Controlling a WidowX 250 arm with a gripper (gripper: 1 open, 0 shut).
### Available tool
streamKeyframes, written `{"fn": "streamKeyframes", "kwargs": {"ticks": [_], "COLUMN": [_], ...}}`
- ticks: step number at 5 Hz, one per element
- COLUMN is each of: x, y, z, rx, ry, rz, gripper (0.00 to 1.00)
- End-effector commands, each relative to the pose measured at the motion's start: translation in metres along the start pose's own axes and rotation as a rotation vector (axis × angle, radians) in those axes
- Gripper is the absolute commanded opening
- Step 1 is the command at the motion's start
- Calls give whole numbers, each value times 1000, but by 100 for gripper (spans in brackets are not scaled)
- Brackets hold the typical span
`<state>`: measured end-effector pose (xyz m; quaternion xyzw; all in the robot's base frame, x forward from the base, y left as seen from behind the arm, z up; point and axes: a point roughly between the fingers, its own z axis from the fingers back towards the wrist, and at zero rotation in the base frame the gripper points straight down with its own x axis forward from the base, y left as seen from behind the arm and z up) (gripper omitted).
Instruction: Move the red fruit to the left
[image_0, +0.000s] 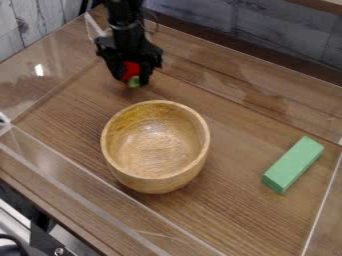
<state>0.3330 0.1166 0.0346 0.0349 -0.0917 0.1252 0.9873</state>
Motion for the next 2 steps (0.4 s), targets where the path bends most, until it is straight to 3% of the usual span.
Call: {"fn": "streamKeyframes", "kwargs": {"ticks": [1,2], "x": [1,-1], "y": [-17,-41], "z": [31,33], "rx": [14,8], "ry": [-89,-80], "rz": [34,24], "gripper": [0,0]}}
